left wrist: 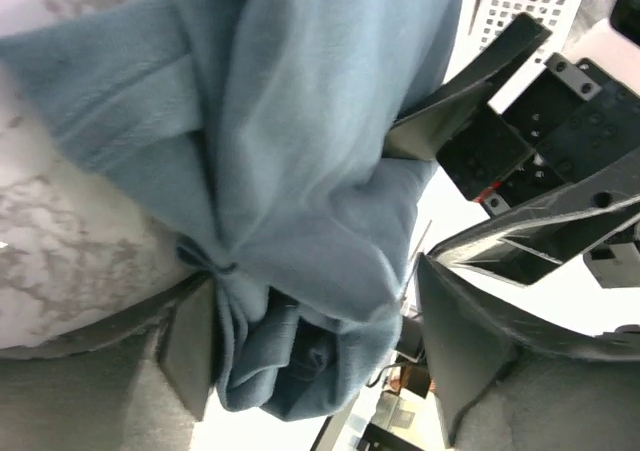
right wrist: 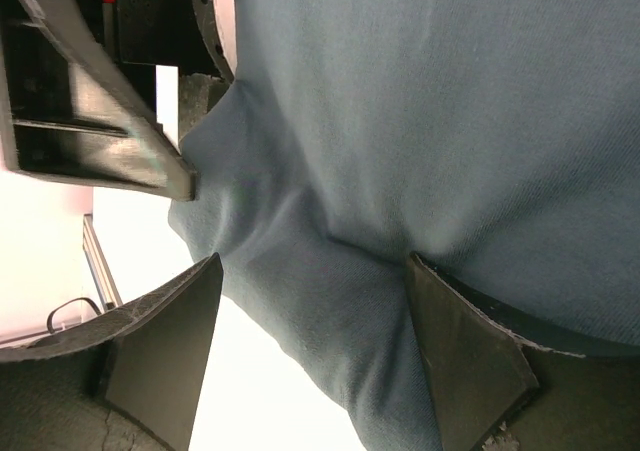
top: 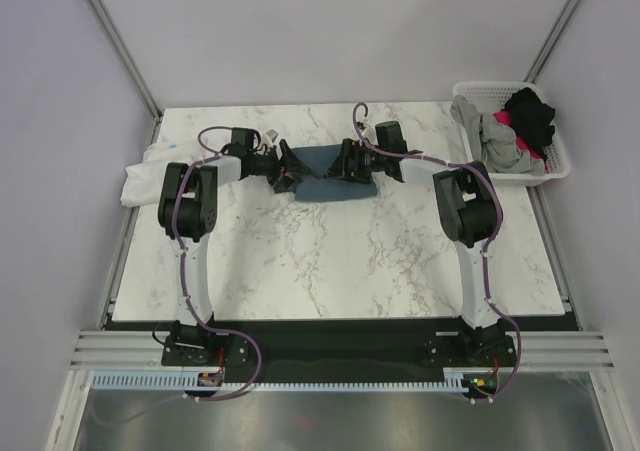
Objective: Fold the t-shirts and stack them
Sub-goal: Neatly place the folded tshirt to the corner
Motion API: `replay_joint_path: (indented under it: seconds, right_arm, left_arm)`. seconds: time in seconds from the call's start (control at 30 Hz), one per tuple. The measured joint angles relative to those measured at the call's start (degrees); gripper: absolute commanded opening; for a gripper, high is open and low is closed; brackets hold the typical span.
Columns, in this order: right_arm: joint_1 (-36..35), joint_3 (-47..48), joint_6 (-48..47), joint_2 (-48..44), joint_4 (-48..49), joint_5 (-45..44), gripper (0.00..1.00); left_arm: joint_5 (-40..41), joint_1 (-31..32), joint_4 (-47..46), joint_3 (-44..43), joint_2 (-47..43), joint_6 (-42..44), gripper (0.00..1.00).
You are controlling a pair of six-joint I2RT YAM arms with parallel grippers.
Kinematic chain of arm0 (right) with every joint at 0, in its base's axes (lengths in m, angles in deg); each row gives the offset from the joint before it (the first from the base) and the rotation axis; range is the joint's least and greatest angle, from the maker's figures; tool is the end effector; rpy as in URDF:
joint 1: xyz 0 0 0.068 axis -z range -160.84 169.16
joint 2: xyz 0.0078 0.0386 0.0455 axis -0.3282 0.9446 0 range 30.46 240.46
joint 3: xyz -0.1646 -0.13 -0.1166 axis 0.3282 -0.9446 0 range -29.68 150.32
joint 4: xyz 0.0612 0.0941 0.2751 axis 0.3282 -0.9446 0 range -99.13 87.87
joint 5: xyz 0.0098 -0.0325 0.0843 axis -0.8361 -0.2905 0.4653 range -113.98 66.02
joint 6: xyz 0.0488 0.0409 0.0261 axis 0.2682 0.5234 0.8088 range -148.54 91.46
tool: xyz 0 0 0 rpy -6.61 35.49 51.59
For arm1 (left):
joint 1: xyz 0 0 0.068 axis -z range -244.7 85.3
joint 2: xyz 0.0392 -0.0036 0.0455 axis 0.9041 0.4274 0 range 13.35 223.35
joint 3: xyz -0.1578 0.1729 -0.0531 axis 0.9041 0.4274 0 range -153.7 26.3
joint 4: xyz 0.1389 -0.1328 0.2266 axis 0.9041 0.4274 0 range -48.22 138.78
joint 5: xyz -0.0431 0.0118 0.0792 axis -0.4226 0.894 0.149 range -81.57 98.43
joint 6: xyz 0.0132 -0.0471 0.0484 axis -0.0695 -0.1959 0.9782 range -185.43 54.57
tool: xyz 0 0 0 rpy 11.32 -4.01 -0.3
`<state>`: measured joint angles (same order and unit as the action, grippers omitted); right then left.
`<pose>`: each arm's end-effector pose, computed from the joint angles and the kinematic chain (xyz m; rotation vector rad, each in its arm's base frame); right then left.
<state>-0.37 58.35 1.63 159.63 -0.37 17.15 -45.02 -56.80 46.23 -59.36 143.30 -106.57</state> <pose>0.4657 0.2040 0.0774 -0.1953 2.3571 1.2558 0.4719 -0.1106 0.0549 -0.2563 2.4848 -1.5077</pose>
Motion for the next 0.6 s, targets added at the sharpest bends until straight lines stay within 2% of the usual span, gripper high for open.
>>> replay_joint_path:
  seconds: [0.07,0.1,0.2,0.27,0.33,0.4,0.6]
  right_arm:
    - [-0.1,0.0,-0.1,-0.1,-0.1,-0.3,0.82]
    - [-0.1,0.0,-0.2,-0.1,-0.2,-0.5,0.83]
    - [-0.2,0.0,-0.3,-0.1,-0.2,-0.6,0.83]
    - [-0.2,0.0,-0.4,-0.1,-0.3,-0.7,0.82]
    - [-0.2,0.0,-0.5,-0.2,-0.4,-0.8,0.83]
    - [-0.3,0.0,-0.7,-0.3,-0.5,-1.0,0.82]
    - [-0.6,0.0,-4.1,-2.1,-4.1,-3.3,0.85]
  left_arm:
    - [0.1,0.0,0.2,0.0,0.2,0.0,0.66]
    - [0.2,0.0,0.2,0.0,0.4,0.0,0.52]
    - [1.0,-0.4,1.2,0.3,0.7,-0.1,0.32]
    - [1.2,-0.7,2.0,0.6,0.7,0.0,0.32]
    - [1.5,-1.0,3.0,0.7,0.7,0.0,0.08]
    - [1.7,-1.1,3.3,0.8,0.7,0.2,0.02]
    - [2.5,-1.1,7.2,0.0,0.3,3.3,0.02]
